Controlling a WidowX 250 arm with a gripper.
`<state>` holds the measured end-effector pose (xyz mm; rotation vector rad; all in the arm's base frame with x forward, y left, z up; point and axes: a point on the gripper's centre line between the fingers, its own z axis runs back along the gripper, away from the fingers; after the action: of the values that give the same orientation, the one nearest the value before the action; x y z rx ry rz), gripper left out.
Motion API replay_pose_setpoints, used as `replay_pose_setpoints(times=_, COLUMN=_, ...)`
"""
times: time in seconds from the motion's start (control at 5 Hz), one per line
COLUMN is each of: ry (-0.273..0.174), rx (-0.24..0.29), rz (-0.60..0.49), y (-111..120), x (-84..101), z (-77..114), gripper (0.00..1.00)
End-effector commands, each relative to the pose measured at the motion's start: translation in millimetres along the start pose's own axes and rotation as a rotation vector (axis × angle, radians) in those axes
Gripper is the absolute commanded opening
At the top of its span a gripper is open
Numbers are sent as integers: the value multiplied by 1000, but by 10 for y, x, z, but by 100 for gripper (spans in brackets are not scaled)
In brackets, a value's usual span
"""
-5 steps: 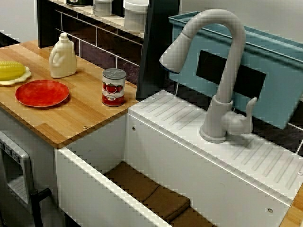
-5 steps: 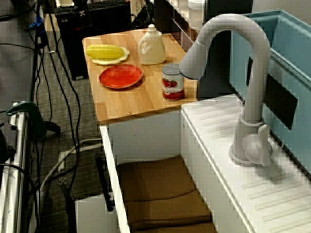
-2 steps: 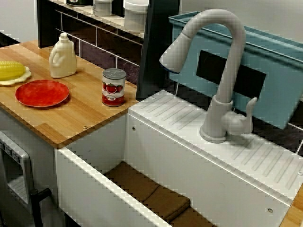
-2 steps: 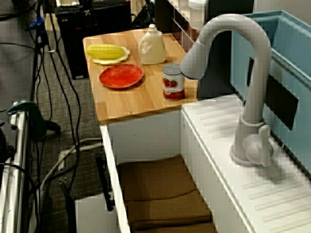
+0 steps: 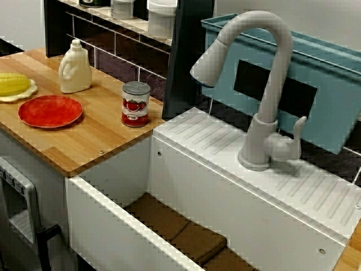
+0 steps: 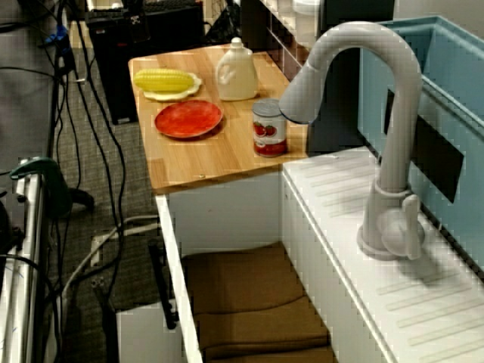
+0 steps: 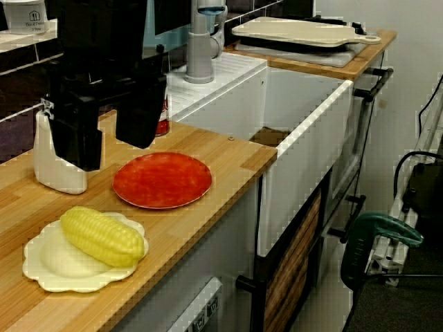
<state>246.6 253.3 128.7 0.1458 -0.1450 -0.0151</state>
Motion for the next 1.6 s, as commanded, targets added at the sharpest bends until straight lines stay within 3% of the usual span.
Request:
replay_pose_setpoints(times=0.0, ry=-32, rx=35, rz=9, y=61, x=64, z=163, gripper=100)
replay_pose_setpoints(times=0.2, ry=-19, rx=10, rz=17, y=92, x=59, z=132, gripper=100)
replay_pose_setpoints(times=0.4, ry=-18, rx=28, rz=23, y=112, x=131, z=82, gripper=100)
replay_pose_setpoints(times=1.0, ry=-9, rx=57, rz=-1, y=-80, x=117, z=-432, gripper=100)
replay_pose_setpoints(times=1.4, ry=7, rx=64, rz=-3, y=-122, x=140, z=-567, gripper=100)
